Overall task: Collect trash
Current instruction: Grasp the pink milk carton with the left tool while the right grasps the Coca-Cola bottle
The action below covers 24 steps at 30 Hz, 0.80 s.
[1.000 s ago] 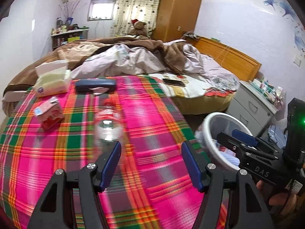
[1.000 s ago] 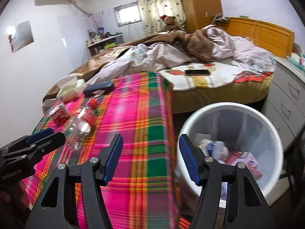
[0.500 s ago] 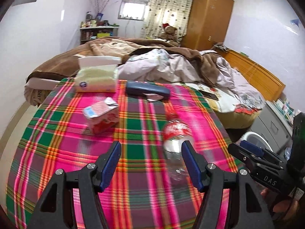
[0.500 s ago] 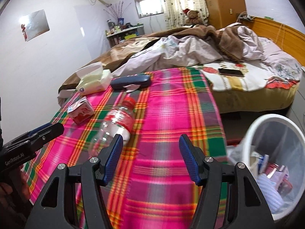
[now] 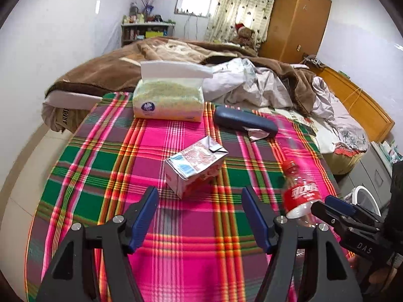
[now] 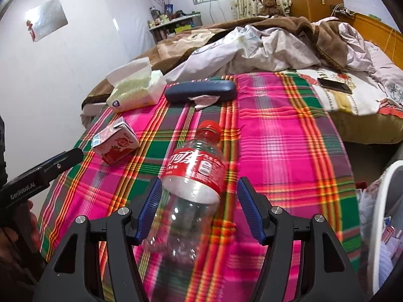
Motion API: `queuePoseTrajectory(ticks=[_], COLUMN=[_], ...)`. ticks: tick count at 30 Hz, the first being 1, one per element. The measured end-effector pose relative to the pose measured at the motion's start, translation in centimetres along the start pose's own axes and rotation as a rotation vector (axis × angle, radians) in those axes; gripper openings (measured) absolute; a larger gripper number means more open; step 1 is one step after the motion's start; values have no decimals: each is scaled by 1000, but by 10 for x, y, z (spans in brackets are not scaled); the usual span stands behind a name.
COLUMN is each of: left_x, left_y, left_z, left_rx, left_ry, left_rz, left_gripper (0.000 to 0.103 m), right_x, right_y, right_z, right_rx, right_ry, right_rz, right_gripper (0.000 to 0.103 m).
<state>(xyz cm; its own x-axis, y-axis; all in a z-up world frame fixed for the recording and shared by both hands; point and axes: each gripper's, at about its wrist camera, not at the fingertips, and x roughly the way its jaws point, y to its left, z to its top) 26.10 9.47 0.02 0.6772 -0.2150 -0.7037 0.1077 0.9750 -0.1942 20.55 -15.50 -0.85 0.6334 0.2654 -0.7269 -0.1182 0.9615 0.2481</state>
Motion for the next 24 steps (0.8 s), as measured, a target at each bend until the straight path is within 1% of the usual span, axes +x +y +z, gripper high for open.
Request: queuePoseTrajectory(ticks=[3, 4, 12, 15, 17, 21, 24], left_x=[10, 14, 43, 55, 62, 68, 78], left_y=[4, 4, 7, 3, 2, -4, -5], left_z=[5, 7, 22, 26, 28, 29, 29], left_rx=[22, 31, 83, 129, 143, 163, 163], left_ry=[12, 17, 58, 80, 95, 97, 126], left_rz=[16, 18, 9, 22, 18, 0, -6], left_gripper=[70, 70, 71, 71, 71, 71, 71], right_x=[10, 12, 29, 31, 33, 32, 33], right_y=[4, 5, 10, 6, 3, -1, 0], right_z=[1, 1, 0, 0, 1, 2, 3], right_rx=[-3, -7, -41, -49, -41, -29, -44], right_ry=[26, 34, 88, 97, 99, 106, 104], right_rz=[-5, -8, -75, -121, -124, -116, -119], right_gripper=[73, 73, 74, 74, 73, 73, 73])
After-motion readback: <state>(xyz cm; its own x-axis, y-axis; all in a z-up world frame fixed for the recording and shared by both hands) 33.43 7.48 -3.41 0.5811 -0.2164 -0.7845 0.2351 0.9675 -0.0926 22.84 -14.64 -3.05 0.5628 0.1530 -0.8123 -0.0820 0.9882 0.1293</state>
